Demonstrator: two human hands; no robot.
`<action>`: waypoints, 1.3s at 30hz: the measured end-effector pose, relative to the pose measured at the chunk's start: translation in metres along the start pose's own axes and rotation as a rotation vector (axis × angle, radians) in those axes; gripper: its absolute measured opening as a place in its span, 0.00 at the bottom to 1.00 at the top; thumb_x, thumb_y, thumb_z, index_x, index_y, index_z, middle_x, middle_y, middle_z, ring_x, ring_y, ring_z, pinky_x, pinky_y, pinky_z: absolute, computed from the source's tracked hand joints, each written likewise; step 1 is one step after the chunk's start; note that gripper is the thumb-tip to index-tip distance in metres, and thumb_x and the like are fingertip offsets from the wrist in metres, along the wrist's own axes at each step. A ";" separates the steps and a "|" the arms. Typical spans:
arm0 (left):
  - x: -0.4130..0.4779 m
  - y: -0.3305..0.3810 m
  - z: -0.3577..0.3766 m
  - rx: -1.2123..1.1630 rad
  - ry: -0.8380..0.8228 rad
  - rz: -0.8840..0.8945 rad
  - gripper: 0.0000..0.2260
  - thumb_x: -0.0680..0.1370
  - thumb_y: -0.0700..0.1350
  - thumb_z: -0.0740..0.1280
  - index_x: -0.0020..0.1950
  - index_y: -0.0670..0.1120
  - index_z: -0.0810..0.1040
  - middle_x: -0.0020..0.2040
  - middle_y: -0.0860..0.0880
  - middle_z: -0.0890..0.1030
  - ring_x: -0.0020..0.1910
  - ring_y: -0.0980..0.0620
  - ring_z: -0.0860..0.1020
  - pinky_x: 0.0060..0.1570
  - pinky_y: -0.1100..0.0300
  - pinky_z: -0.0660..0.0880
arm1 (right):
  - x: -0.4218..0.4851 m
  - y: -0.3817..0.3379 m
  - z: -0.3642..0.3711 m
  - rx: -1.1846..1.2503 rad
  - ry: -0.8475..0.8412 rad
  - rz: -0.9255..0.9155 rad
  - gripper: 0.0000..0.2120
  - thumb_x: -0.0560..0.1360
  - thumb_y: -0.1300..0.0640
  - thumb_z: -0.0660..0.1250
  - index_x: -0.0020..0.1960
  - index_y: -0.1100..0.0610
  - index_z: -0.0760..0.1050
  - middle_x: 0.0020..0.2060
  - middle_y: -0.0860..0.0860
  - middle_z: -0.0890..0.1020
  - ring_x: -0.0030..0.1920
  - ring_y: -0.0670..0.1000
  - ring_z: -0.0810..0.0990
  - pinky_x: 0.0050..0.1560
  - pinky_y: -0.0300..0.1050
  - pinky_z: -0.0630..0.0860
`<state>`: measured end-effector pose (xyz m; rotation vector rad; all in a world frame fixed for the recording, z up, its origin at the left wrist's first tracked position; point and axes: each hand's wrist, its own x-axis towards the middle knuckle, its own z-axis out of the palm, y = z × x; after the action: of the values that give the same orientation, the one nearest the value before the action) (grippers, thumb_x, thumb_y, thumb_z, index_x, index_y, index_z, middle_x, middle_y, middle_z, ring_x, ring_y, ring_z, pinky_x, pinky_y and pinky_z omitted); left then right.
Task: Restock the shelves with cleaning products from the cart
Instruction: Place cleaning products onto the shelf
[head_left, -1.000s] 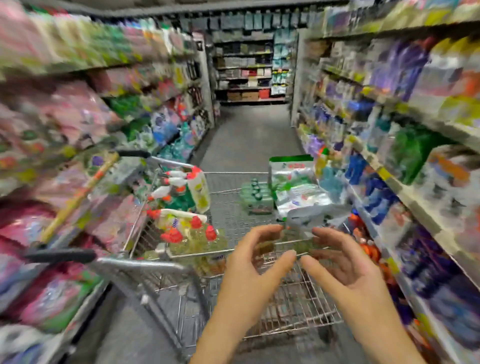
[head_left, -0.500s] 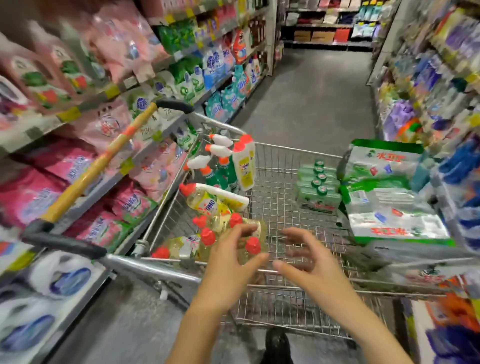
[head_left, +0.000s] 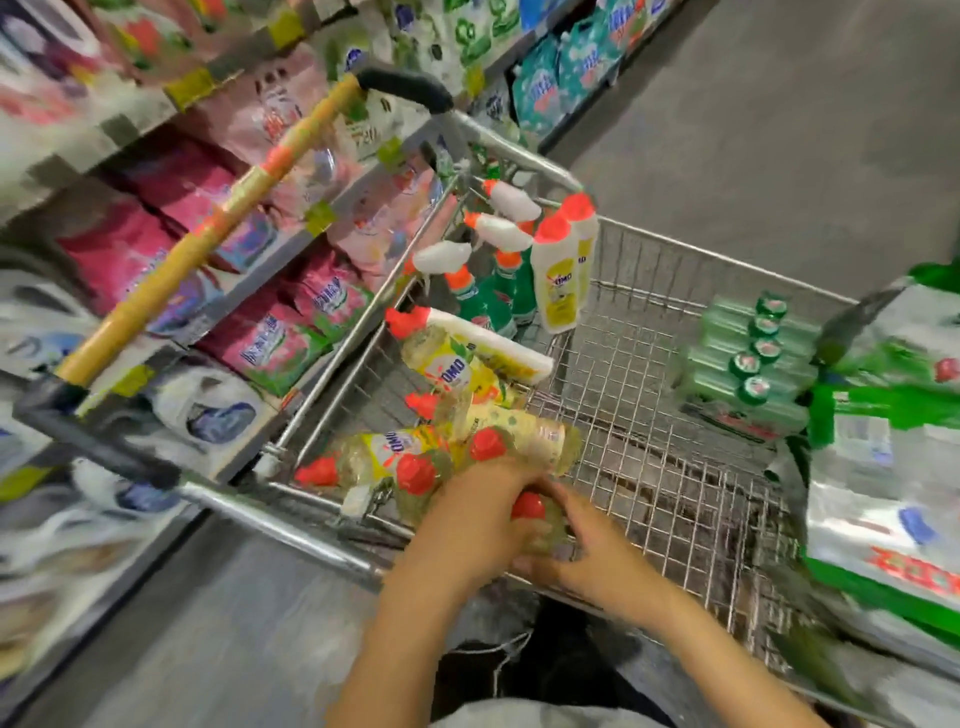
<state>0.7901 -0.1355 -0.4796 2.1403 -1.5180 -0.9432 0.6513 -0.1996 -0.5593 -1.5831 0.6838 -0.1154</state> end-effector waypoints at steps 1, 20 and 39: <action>0.004 0.001 0.002 -0.020 0.017 -0.004 0.16 0.70 0.41 0.72 0.56 0.52 0.79 0.52 0.54 0.80 0.52 0.55 0.76 0.52 0.61 0.71 | 0.003 0.000 -0.001 0.023 0.000 0.008 0.33 0.64 0.48 0.78 0.63 0.37 0.65 0.58 0.29 0.76 0.59 0.31 0.74 0.55 0.24 0.69; 0.041 0.035 -0.038 -0.696 -0.103 0.261 0.21 0.75 0.43 0.71 0.62 0.62 0.70 0.59 0.65 0.77 0.59 0.67 0.75 0.52 0.69 0.75 | -0.034 -0.104 -0.071 0.103 0.640 -0.309 0.27 0.62 0.47 0.80 0.57 0.34 0.74 0.55 0.40 0.81 0.54 0.41 0.81 0.48 0.31 0.76; -0.012 0.141 -0.036 -0.706 -0.311 0.686 0.31 0.56 0.64 0.75 0.56 0.54 0.77 0.49 0.59 0.84 0.49 0.59 0.82 0.45 0.64 0.79 | -0.169 -0.149 0.000 0.262 1.128 -0.456 0.24 0.66 0.41 0.76 0.59 0.32 0.74 0.58 0.40 0.81 0.58 0.43 0.80 0.51 0.34 0.77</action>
<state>0.7147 -0.1789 -0.3627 0.9267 -1.5614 -1.3061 0.5665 -0.1216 -0.3659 -1.2987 1.0726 -1.4511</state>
